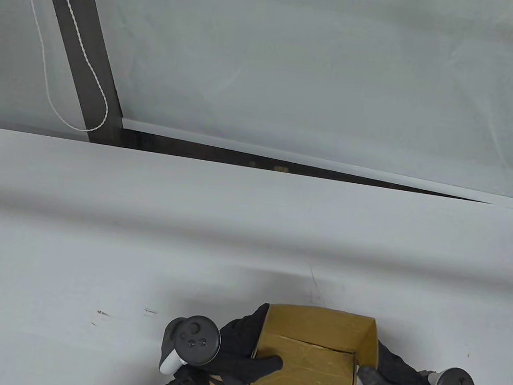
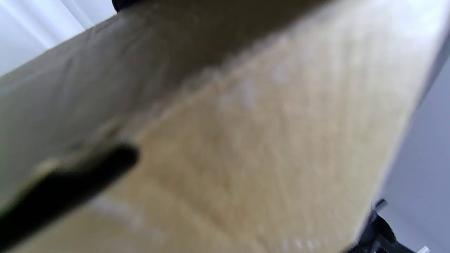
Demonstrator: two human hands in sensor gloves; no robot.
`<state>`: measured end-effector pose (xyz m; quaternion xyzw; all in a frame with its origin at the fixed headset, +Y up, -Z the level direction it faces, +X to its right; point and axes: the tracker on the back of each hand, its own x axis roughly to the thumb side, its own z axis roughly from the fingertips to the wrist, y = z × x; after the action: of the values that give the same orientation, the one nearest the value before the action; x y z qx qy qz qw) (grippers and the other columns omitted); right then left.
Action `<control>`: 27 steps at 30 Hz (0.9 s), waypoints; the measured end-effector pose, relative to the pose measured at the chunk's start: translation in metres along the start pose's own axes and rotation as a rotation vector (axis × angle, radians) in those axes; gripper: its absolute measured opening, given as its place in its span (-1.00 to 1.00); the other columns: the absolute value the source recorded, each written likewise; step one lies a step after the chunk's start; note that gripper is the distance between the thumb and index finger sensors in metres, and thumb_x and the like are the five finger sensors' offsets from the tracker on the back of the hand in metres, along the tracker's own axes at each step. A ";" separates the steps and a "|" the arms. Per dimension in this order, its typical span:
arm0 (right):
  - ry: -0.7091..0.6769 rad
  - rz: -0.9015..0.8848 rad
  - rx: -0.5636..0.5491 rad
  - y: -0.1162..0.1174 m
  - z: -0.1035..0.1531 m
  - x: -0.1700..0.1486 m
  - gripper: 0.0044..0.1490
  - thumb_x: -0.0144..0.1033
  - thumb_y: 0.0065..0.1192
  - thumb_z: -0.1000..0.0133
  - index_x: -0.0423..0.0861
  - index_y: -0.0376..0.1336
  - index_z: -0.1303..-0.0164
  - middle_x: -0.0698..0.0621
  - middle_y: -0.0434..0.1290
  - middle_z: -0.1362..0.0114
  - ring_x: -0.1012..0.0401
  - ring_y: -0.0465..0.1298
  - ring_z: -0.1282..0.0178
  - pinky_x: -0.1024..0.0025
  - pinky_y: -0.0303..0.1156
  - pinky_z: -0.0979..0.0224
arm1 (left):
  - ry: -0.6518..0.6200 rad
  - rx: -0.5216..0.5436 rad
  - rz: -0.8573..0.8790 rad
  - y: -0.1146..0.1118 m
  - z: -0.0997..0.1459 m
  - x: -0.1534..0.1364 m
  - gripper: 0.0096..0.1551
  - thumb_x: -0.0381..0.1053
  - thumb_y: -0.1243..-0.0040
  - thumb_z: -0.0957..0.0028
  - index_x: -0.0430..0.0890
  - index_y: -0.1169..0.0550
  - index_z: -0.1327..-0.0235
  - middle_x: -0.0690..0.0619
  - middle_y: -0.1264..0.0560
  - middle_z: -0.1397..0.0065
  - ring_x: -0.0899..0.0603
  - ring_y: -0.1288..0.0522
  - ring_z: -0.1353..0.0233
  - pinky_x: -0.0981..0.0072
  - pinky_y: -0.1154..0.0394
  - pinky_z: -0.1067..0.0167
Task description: Fully disassemble mailer box
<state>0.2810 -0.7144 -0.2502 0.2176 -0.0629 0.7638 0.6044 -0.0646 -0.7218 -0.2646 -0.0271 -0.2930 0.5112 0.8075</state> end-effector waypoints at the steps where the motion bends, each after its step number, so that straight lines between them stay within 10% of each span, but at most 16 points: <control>1: 0.043 -0.076 -0.053 -0.002 0.002 -0.005 0.03 0.35 -0.08 -0.23 -0.37 0.34 -0.37 -0.45 0.58 -0.17 -0.25 0.63 -0.02 -0.36 0.33 -0.32 | 0.015 0.046 0.021 0.002 0.000 -0.002 -0.11 0.17 -0.29 -0.12 -0.28 -0.24 -0.52 -0.32 -0.39 -0.42 -0.48 -0.39 -0.33 -0.60 -0.07 -0.26; 6: 0.132 -0.234 0.065 0.004 0.002 -0.029 -0.15 0.24 0.17 -0.21 -0.25 0.39 -0.35 -0.36 0.58 -0.24 -0.23 0.58 -0.12 -0.35 0.25 -0.40 | 0.084 0.056 0.119 0.006 0.002 -0.013 -0.52 0.04 -0.21 -0.20 -0.13 -0.51 -0.31 -0.16 -0.48 -0.42 -0.37 -0.43 -0.38 -0.52 -0.12 -0.31; 13: 0.220 -0.350 0.192 0.018 0.001 -0.042 -0.42 -0.10 0.38 -0.16 -0.09 0.43 -0.33 -0.27 0.54 -0.39 -0.25 0.49 -0.31 -0.38 0.13 -0.51 | 0.156 -0.023 0.657 -0.005 0.003 -0.034 -0.55 0.09 -0.41 -0.08 -0.17 -0.68 -0.07 -0.12 -0.45 -0.47 -0.40 -0.25 -0.52 -0.54 0.03 -0.36; 16: 0.085 -0.146 0.113 0.011 -0.002 -0.027 -0.44 -0.12 0.40 -0.11 -0.10 0.47 -0.27 -0.24 0.60 -0.31 -0.17 0.55 -0.25 -0.35 0.18 -0.50 | 0.151 0.014 0.513 -0.004 0.002 -0.029 -0.49 0.08 -0.41 -0.08 -0.18 -0.63 -0.17 -0.23 -0.36 -0.54 -0.49 -0.20 -0.50 -0.60 0.10 -0.31; 18: 0.029 -0.088 0.053 0.009 -0.003 -0.019 -0.45 -0.13 0.40 -0.11 -0.07 0.48 -0.27 -0.21 0.61 -0.31 -0.15 0.57 -0.24 -0.33 0.19 -0.50 | 0.177 -0.130 0.395 -0.009 0.001 -0.024 -0.19 0.20 -0.35 -0.09 -0.22 -0.41 -0.47 -0.35 -0.18 -0.61 -0.56 -0.07 -0.52 -0.63 0.21 -0.29; 20: -0.029 -0.088 -0.016 0.008 -0.002 -0.010 -0.46 -0.15 0.41 -0.10 -0.06 0.48 -0.26 -0.20 0.61 -0.32 -0.16 0.56 -0.24 -0.32 0.20 -0.49 | 0.125 -0.211 0.425 -0.010 0.000 -0.015 -0.32 0.17 -0.27 -0.19 -0.07 -0.41 -0.52 -0.35 -0.16 -0.63 -0.57 -0.03 -0.53 -0.64 0.25 -0.28; 24: -0.143 0.010 -0.060 0.007 -0.001 0.010 -0.46 -0.18 0.42 -0.09 0.01 0.47 -0.29 -0.17 0.52 -0.48 -0.11 0.45 -0.48 -0.34 0.15 -0.53 | -0.015 -0.008 0.366 -0.002 -0.002 0.007 -0.54 -0.15 -0.36 -0.07 0.06 -0.65 -0.26 -0.24 -0.31 -0.62 -0.45 0.04 -0.64 -0.63 0.27 -0.31; 27: -0.109 0.039 -0.017 0.005 -0.002 0.006 -0.45 -0.16 0.42 -0.10 0.01 0.46 -0.31 -0.26 0.21 -0.70 -0.22 0.23 -0.64 -0.36 0.04 -0.58 | 0.002 0.017 0.179 0.001 -0.001 0.008 -0.44 -0.24 -0.37 -0.05 0.11 -0.58 -0.35 -0.21 0.12 -0.75 -0.50 0.36 -0.60 -0.55 0.47 -0.29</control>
<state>0.2747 -0.7092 -0.2490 0.2523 -0.1062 0.7618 0.5871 -0.0627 -0.7143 -0.2619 -0.0472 -0.2842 0.5838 0.7590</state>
